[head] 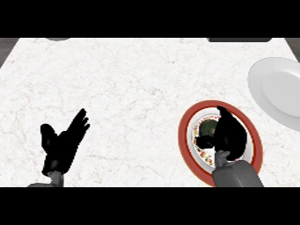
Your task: Pick the squash from the plate and place it in the plate
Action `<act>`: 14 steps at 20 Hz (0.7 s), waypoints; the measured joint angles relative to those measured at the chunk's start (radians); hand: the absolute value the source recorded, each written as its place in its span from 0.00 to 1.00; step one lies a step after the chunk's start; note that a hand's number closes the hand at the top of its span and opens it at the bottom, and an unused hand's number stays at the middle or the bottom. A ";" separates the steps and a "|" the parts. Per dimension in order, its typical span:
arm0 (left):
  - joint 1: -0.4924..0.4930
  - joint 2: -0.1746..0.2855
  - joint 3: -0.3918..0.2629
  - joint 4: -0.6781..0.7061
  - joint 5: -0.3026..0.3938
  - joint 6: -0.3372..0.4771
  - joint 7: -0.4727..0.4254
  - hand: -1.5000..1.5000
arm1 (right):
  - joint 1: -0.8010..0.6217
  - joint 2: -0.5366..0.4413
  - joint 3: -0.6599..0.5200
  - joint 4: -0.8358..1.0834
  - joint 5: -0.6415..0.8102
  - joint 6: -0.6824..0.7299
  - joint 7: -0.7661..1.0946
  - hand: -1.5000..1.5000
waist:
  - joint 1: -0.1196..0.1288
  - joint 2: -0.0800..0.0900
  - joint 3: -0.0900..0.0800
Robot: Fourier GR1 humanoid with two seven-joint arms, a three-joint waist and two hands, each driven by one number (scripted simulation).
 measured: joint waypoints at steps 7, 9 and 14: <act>0.022 -0.026 -0.008 -0.041 -0.018 0.009 0.027 0.50 | -0.004 -0.016 0.010 0.047 0.050 0.009 -0.048 1.00 | -0.001 -0.003 -0.003; 0.035 -0.023 -0.001 -0.050 -0.019 -0.004 0.022 0.50 | 0.004 -0.015 0.012 0.043 0.069 0.010 -0.052 1.00 | -0.002 -0.002 -0.003; 0.018 -0.017 0.017 -0.044 -0.017 -0.011 0.038 0.50 | 0.016 -0.031 0.032 0.011 0.155 -0.068 -0.073 1.00 | -0.003 -0.002 -0.001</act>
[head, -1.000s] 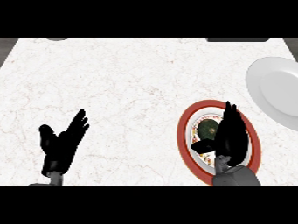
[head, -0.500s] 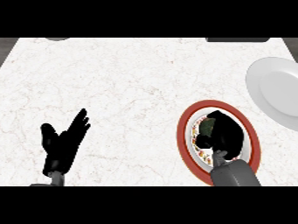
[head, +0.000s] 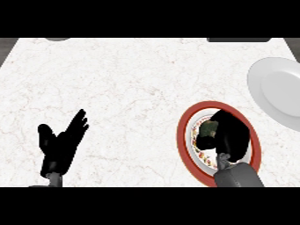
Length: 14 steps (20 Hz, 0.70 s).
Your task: Pick the squash from the plate and place it in the plate
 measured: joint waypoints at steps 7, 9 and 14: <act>-0.034 -0.009 -0.026 0.007 -0.013 -0.015 -0.005 0.50 | -0.328 -0.002 -0.223 0.182 0.128 -0.083 0.137 1.00 | 0.062 0.028 0.000; -0.044 -0.016 -0.039 0.008 -0.017 -0.018 -0.007 0.50 | -0.411 -0.027 -0.282 0.229 0.178 -0.089 0.158 1.00 | 0.079 0.035 -0.001; -0.061 -0.021 -0.053 0.015 -0.024 -0.026 -0.008 0.50 | -0.574 -0.087 -0.407 0.330 0.311 -0.123 0.201 1.00 | 0.106 0.045 -0.001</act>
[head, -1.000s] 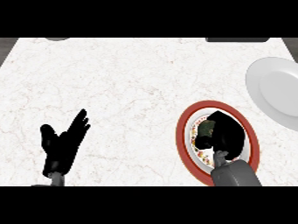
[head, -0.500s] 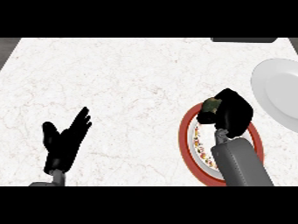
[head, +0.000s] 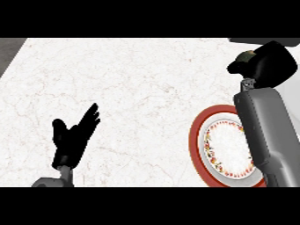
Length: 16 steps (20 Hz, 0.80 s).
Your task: Pick the squash from the plate and place it in the plate
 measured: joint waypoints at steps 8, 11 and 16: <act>-0.015 -0.002 -0.002 0.005 -0.005 0.003 0.005 0.50 | -0.103 -0.030 -0.170 0.072 0.192 -0.120 0.042 1.00 | 0.002 0.002 0.002; -0.018 -0.004 0.005 0.014 -0.001 0.004 0.005 0.50 | -0.108 -0.030 -0.230 0.071 0.244 -0.194 0.040 1.00 | -0.008 0.000 0.003; -0.013 0.000 0.017 0.019 0.000 0.008 -0.006 0.50 | -0.072 -0.033 -0.334 0.090 0.341 -0.315 0.026 1.00 | -0.026 -0.006 0.004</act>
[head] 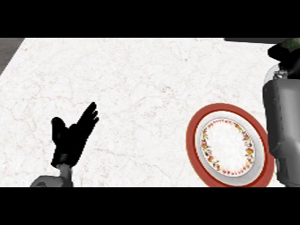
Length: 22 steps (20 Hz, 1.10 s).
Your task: Pick the squash from the plate and place it in the plate
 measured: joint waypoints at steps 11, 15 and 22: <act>0.027 0.007 0.018 -0.002 0.009 0.001 -0.002 0.50 | 0.097 -0.044 -0.249 0.077 0.128 -0.247 -0.030 1.00 | -0.029 -0.013 0.001; 0.032 0.007 0.025 0.002 0.012 0.000 -0.010 0.50 | 0.107 -0.090 -0.329 0.156 0.106 -0.344 -0.057 1.00 | -0.035 -0.016 0.001; 0.030 -0.001 0.025 0.007 0.004 0.010 -0.010 0.50 | 0.083 -0.191 -0.439 0.349 -0.018 -0.411 -0.035 0.00 | -0.045 -0.021 0.002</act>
